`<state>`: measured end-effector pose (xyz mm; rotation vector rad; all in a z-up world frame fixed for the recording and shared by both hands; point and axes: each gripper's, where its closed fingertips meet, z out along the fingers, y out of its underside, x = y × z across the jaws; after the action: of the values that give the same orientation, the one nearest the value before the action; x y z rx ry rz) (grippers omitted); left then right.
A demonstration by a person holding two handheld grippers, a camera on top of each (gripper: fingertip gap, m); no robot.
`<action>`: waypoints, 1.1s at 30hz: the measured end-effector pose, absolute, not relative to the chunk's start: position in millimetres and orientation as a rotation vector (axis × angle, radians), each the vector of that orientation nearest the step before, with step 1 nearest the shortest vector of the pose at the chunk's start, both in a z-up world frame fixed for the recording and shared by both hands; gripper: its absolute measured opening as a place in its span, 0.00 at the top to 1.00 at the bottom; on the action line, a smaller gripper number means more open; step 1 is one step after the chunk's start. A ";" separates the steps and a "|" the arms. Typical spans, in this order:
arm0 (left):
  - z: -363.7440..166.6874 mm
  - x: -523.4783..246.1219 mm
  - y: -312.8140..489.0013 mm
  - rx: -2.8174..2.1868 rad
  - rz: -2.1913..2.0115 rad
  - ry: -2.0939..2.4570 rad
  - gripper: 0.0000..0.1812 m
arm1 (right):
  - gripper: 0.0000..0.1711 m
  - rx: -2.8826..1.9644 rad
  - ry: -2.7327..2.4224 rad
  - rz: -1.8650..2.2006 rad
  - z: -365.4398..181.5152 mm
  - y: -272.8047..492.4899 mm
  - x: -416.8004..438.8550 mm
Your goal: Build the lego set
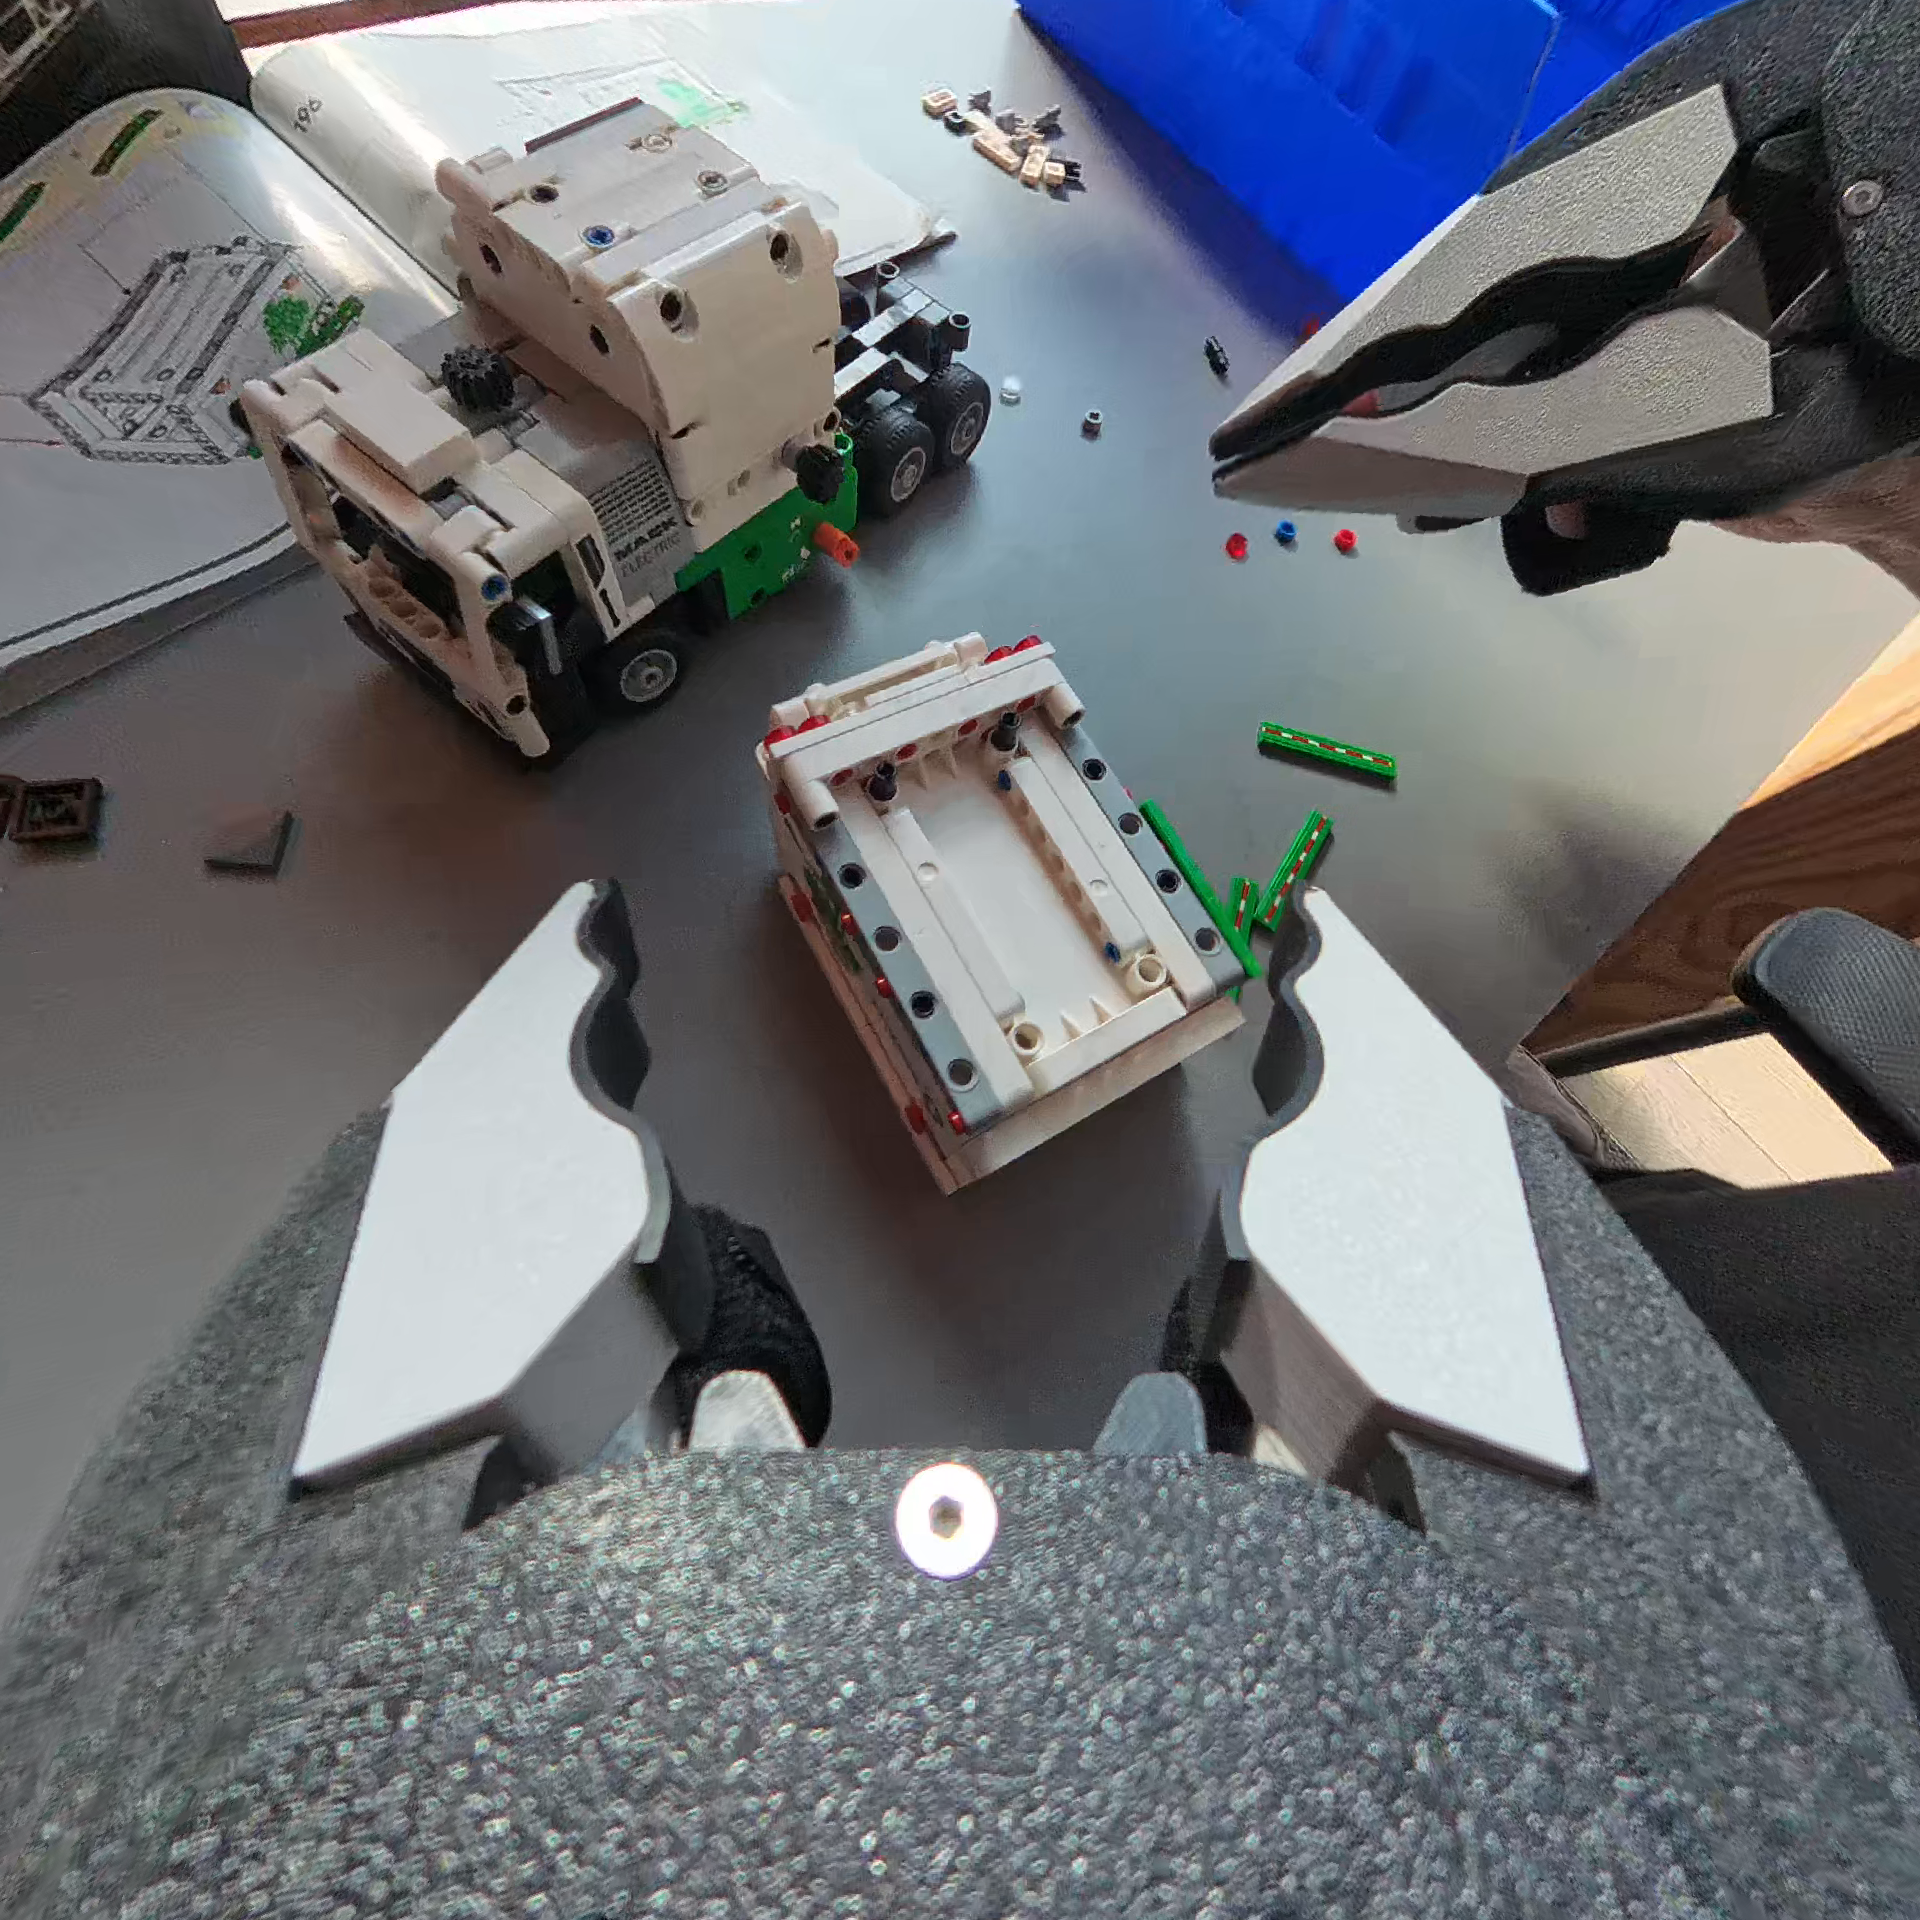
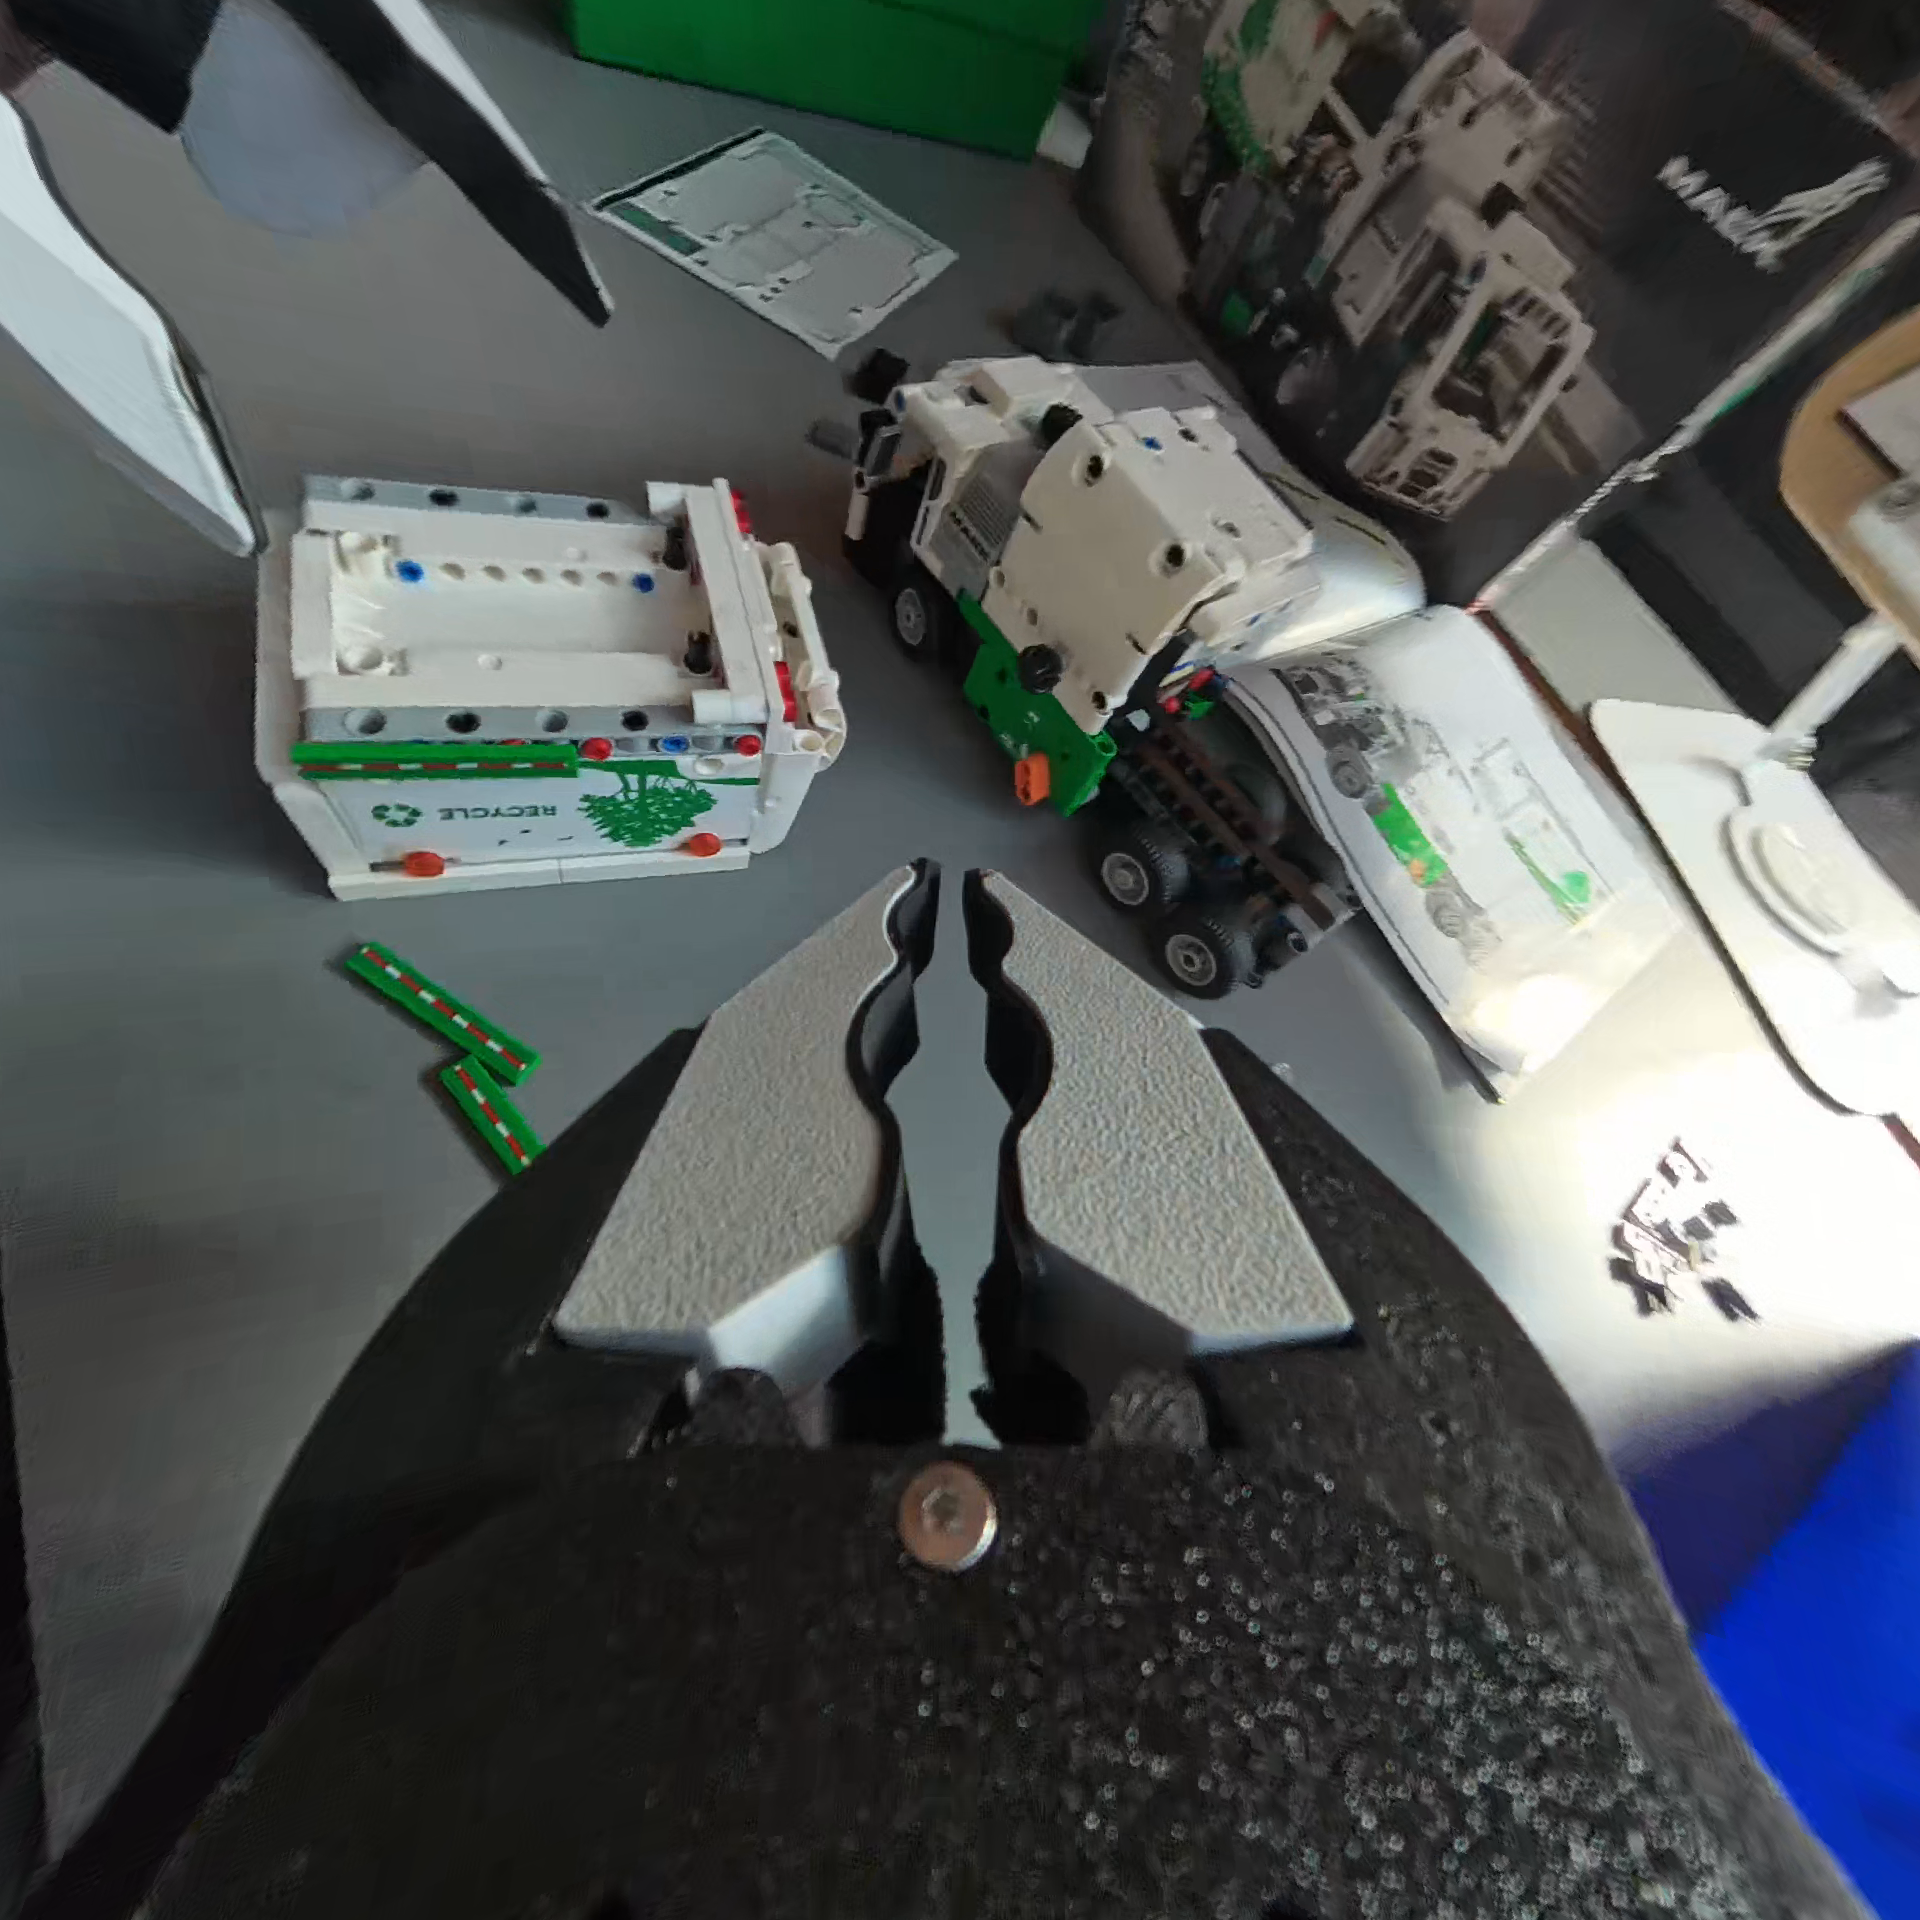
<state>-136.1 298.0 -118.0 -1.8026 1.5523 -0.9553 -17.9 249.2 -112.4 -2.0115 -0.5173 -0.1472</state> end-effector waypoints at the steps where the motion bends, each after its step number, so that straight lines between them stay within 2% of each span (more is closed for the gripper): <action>1: -118.3 -132.0 295.7 -1.835 -0.918 1.527 0.32 | 0.94 -2.041 -0.549 -0.081 -120.6 252.0 -15.6; 5: -130.2 -117.7 292.2 -1.977 -0.736 1.459 0.27 | 0.93 -2.057 -0.547 0.129 -139.1 264.3 -7.2; 9: -140.9 -112.6 287.8 -2.088 -0.561 1.426 0.31 | 0.93 -1.970 -0.450 0.216 -129.6 267.9 1.6; 13: -161.8 -117.1 284.8 -2.197 -0.341 1.452 0.30 | 0.93 -1.895 -0.420 0.178 -115.2 259.9 8.4; 15: -167.3 -123.0 288.8 -2.245 -0.247 1.438 0.38 | 0.94 -1.871 -0.426 0.143 -107.1 254.6 10.2; 16: -167.8 -124.4 288.8 -2.263 -0.234 1.433 0.40 | 0.94 -1.861 -0.440 0.139 -103.9 251.4 8.7; 18: -165.2 -122.9 286.0 -2.292 -0.269 1.423 0.50 | 0.96 -1.848 -0.433 0.130 -100.6 248.0 8.5; 33: -164.2 -123.2 286.5 -2.347 -0.300 1.526 0.51 | 0.97 -1.911 -0.451 0.234 -114.0 247.4 -4.0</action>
<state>-123.2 286.5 -164.2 -2.3469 1.5262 -0.2999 -4.0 247.4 -114.0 -1.9112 -0.4509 0.2345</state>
